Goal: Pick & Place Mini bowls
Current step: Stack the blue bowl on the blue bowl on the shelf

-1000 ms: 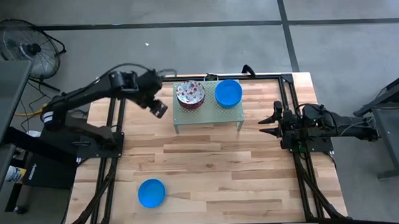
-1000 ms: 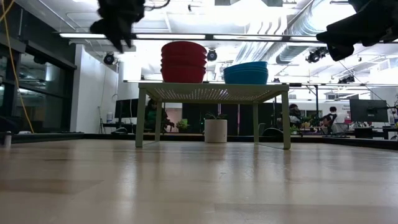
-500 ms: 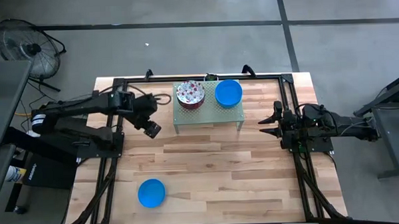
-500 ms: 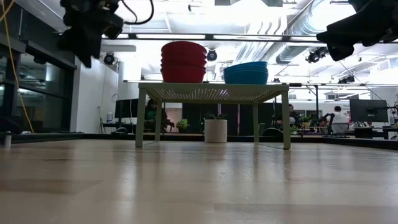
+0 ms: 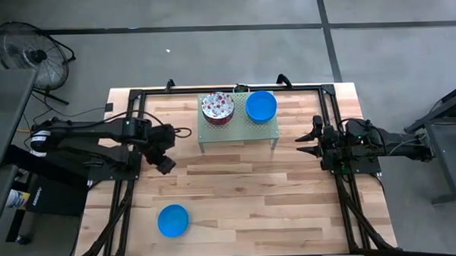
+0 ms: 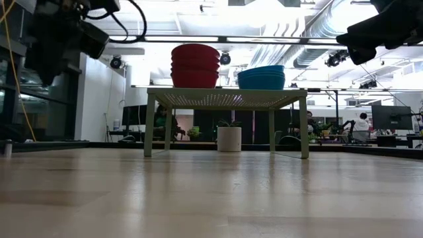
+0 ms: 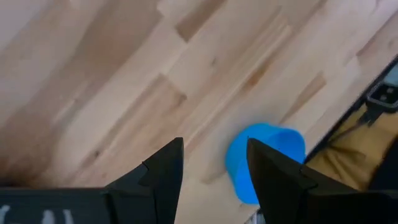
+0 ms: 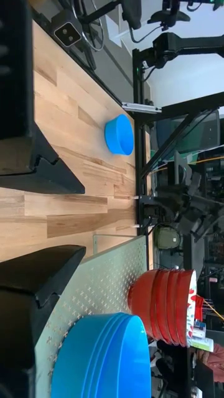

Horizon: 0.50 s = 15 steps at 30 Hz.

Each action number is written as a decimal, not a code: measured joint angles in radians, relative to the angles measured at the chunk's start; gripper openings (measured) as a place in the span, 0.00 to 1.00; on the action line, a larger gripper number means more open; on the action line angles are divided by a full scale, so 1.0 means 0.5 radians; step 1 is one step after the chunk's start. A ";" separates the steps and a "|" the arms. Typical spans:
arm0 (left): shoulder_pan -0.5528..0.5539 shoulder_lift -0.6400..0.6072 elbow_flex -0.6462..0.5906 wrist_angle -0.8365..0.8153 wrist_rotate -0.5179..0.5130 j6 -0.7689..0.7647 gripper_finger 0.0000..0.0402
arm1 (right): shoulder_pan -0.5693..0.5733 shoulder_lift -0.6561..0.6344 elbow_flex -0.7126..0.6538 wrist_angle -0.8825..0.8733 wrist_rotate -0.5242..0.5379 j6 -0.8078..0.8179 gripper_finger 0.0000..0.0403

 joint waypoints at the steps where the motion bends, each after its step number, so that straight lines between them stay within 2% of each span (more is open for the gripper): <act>1: -0.016 0.000 -0.014 0.000 0.031 -0.006 0.43 | 0.000 0.000 0.000 0.000 0.000 0.000 0.32; 11: -0.214 0.000 -0.131 -0.001 0.243 -0.004 0.43 | 0.000 0.000 0.000 0.000 0.000 0.000 0.32; 15: -0.308 0.000 -0.147 -0.011 0.249 -0.004 0.43 | 0.000 0.000 0.000 0.000 0.000 0.000 0.32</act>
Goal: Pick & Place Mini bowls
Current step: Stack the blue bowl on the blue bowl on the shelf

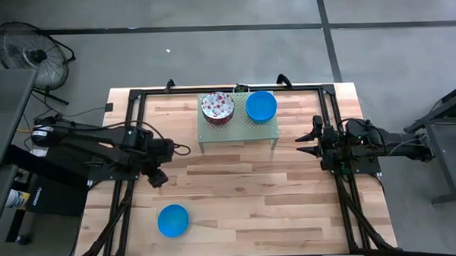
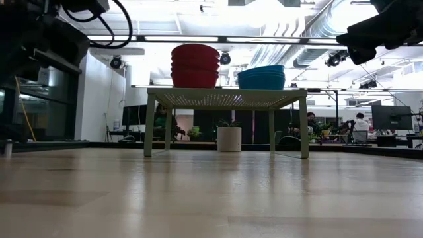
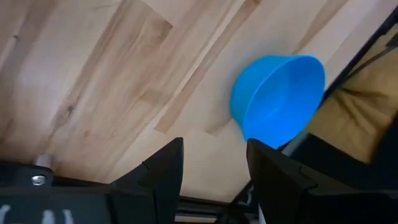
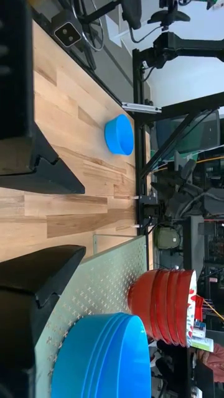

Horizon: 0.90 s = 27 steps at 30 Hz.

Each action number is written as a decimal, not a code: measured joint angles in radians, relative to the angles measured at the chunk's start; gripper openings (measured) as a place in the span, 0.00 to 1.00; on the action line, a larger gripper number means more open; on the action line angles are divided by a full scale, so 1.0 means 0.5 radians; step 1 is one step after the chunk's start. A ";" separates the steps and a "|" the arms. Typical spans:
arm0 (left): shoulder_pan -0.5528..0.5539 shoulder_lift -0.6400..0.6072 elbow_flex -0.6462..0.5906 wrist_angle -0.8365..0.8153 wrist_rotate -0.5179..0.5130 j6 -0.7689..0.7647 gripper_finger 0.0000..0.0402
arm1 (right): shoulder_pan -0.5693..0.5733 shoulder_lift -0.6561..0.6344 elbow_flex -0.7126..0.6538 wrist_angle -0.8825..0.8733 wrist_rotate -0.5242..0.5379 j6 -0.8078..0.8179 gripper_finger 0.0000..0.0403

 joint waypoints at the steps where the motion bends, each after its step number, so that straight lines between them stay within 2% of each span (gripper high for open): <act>1: -0.023 0.000 0.000 -0.002 -0.020 -0.001 0.43 | 0.000 0.000 0.000 0.000 0.000 0.001 0.32; 14: -0.298 0.006 0.000 0.007 -0.182 -0.104 0.43 | 0.000 0.000 0.000 0.000 0.000 0.001 0.32; 21: -0.414 0.171 0.001 0.168 -0.221 -0.138 0.43 | 0.001 0.000 0.000 -0.001 0.000 0.001 0.32; 27: -0.573 0.233 0.001 0.293 -0.400 -0.413 0.43 | 0.000 0.000 0.000 0.000 -0.001 0.000 0.32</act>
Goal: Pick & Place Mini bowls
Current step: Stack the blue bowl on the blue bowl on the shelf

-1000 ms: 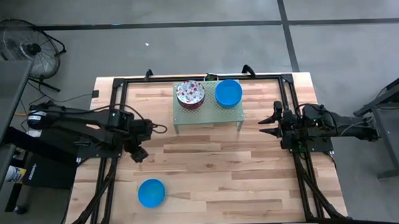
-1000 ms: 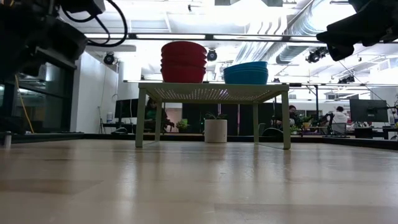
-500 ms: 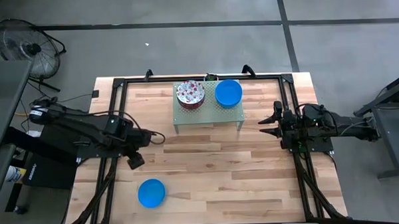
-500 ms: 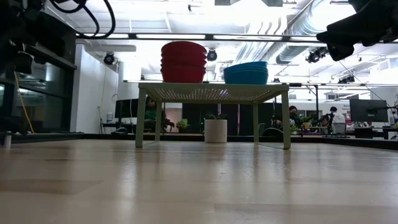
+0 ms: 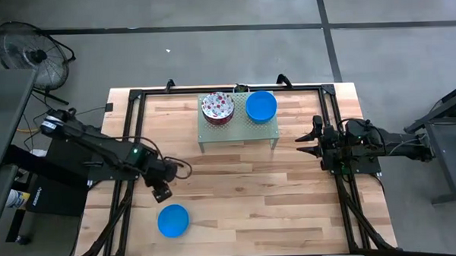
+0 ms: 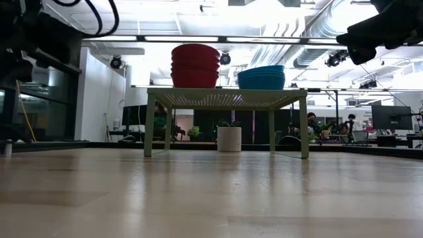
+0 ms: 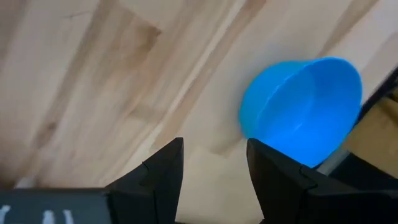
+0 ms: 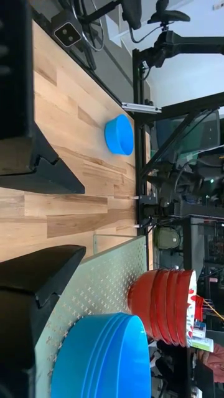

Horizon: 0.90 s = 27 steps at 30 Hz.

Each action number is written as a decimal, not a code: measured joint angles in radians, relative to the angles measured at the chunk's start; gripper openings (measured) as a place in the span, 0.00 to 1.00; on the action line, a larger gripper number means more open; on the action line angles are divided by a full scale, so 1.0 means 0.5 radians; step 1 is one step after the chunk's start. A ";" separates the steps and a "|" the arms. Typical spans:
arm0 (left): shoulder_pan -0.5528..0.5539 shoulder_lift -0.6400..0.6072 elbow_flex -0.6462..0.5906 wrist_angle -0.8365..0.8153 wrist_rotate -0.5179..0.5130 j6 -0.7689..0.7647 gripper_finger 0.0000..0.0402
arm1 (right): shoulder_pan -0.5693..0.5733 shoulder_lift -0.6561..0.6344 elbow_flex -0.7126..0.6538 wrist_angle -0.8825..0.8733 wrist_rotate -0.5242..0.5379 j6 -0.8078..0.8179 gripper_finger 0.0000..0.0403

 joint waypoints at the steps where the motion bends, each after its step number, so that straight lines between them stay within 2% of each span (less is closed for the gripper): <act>1: -0.027 0.011 0.000 0.042 -0.006 -0.036 0.43 | 0.000 0.000 0.000 0.000 0.000 0.000 0.32; 5: -0.126 0.090 0.001 0.147 -0.062 -0.184 0.43 | 0.000 0.000 0.000 0.000 0.000 0.000 0.32; 12: -0.308 0.213 0.002 0.194 0.001 -0.445 0.43 | 0.000 0.000 0.000 0.000 0.000 0.000 0.32; 27: -0.552 0.224 0.002 0.255 -0.257 -0.437 0.43 | 0.000 0.000 0.000 0.000 0.000 0.000 0.32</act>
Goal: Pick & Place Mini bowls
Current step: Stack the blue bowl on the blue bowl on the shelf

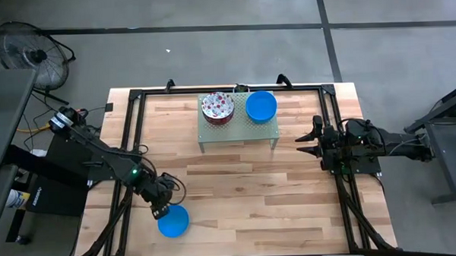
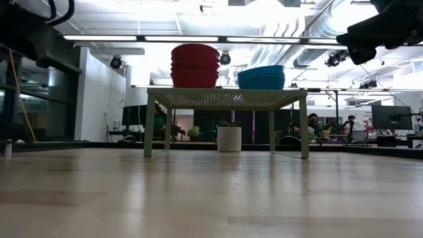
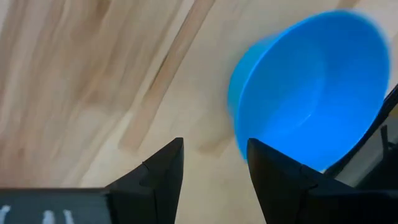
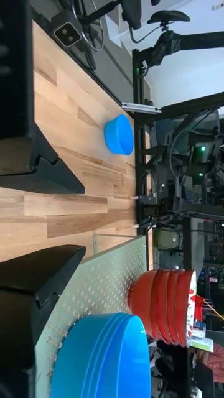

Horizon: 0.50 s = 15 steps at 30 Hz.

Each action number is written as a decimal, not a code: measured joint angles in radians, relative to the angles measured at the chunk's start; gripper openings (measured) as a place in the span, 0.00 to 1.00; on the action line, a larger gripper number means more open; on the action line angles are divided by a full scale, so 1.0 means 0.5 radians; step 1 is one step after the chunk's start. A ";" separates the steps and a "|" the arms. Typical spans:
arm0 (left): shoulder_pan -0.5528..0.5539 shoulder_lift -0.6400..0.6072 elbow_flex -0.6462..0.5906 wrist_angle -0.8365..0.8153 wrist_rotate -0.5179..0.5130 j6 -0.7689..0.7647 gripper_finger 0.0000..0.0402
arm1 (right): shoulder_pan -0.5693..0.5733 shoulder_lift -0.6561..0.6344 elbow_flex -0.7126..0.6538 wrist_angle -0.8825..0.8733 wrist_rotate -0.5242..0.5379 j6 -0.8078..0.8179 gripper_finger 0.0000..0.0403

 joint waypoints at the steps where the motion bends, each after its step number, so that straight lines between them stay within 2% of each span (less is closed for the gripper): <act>1: -0.002 0.000 0.000 0.029 -0.044 0.028 0.43 | 0.001 0.000 0.000 0.000 0.000 0.000 0.32; 3: -0.004 0.016 0.000 0.098 -0.127 0.097 0.43 | 0.000 0.000 0.000 0.000 0.000 0.000 0.32; 6: 0.001 0.083 0.000 0.185 -0.146 0.179 0.43 | 0.000 0.000 0.000 -0.001 0.000 0.000 0.32; 15: 0.001 0.400 0.001 0.306 0.029 0.275 0.43 | 0.000 -0.001 0.000 0.000 0.000 0.000 0.32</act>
